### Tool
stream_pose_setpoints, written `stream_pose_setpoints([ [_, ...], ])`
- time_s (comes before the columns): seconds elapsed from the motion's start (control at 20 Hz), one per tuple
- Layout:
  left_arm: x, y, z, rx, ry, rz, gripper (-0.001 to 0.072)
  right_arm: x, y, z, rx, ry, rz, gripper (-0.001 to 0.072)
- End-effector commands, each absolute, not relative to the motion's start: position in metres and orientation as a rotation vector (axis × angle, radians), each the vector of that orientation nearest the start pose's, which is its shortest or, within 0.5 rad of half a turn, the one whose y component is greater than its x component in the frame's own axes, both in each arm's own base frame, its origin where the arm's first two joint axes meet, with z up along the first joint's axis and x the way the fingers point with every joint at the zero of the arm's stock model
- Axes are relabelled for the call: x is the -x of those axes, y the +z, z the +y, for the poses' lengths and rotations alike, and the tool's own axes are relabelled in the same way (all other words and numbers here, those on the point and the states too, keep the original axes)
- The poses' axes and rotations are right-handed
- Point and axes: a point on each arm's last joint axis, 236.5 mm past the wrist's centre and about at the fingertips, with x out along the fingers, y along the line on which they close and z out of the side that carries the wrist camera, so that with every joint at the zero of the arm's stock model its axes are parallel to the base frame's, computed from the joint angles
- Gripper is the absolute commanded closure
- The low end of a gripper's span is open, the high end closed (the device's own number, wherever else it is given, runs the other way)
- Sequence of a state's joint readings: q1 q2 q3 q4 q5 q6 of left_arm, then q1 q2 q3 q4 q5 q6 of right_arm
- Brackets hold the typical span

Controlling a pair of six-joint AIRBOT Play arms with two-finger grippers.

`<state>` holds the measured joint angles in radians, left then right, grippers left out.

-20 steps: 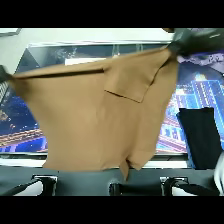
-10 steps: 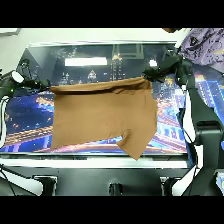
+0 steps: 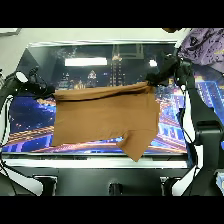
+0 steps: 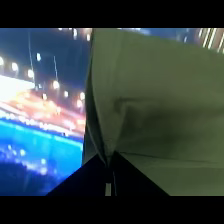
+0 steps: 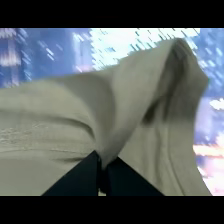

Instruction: Fold the clothes and pants, and hang the long-sleeved shirts on hangers.

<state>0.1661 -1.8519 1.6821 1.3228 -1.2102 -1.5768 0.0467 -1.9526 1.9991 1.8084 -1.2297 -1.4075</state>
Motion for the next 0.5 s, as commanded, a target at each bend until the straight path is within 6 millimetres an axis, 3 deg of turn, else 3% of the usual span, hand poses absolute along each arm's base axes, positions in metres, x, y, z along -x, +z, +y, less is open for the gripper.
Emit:
stream_pose_setpoints([
  [0.0, -0.464, -0.066, 0.018, 0.39, 0.003, 1.511, 0.0694, -0.541, -0.012, 0.068, -0.256, 0.07, 1.293, 0.0683],
  [0.2, -0.452, -0.067, 0.018, 0.388, 0.008, 1.565, 0.0693, -0.53, -0.019, 0.048, -0.182, 0.009, 1.343, 0.0683],
  [0.45, -0.444, -0.068, 0.013, 0.363, -0.003, 1.602, 0.0694, -0.521, -0.021, 0.045, -0.169, -0.002, 1.38, 0.0683],
])
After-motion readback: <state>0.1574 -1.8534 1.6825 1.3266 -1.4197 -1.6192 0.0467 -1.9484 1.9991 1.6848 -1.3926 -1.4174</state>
